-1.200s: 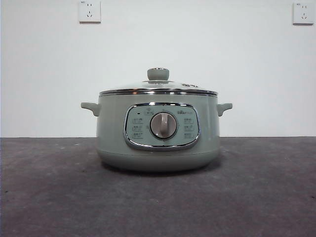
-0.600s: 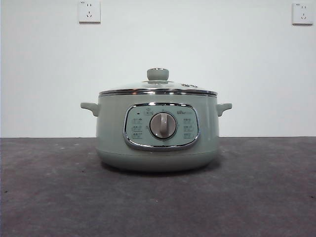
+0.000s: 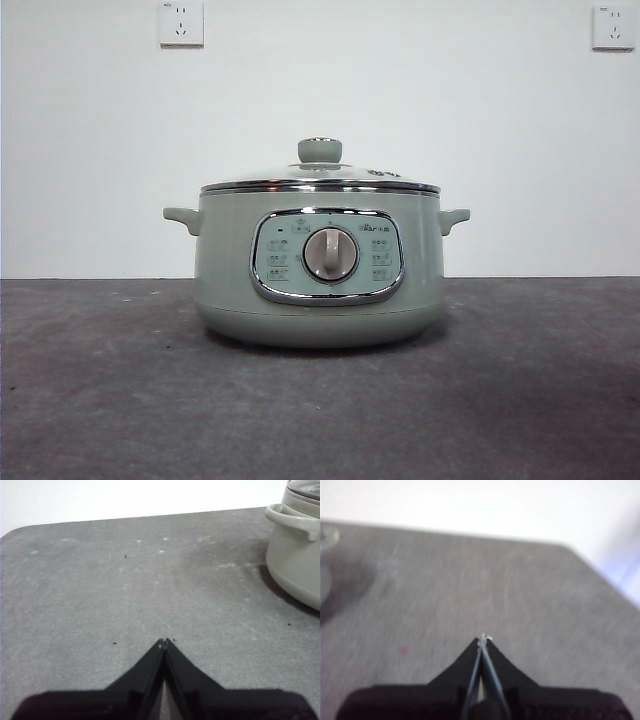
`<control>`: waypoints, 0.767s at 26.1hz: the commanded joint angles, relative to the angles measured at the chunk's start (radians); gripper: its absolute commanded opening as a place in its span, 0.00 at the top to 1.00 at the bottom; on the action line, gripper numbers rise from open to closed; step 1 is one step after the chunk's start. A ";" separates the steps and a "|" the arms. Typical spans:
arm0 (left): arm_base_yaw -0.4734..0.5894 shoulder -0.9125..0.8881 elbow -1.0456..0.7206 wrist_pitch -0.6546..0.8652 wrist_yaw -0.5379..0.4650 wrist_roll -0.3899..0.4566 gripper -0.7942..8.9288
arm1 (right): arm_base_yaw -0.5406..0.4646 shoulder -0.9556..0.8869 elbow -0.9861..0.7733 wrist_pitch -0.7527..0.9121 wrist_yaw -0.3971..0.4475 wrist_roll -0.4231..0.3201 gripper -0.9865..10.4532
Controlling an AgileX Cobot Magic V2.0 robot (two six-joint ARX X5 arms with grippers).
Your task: Pick up the corn,open the lid,put the corn in the pot,close the lid
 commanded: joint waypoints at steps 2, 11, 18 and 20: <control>0.003 0.000 -0.010 0.007 0.003 -0.006 0.92 | -0.001 -0.036 -0.072 0.045 -0.008 0.028 0.92; 0.003 0.000 -0.009 0.006 0.003 -0.005 0.92 | -0.001 -0.036 -0.116 0.089 -0.007 0.088 0.91; 0.003 0.000 -0.009 0.006 0.003 -0.006 0.92 | -0.001 -0.036 -0.117 0.092 -0.008 0.090 0.91; 0.003 0.000 -0.009 0.006 0.003 -0.006 0.92 | -0.001 -0.036 -0.116 0.092 -0.008 0.090 0.91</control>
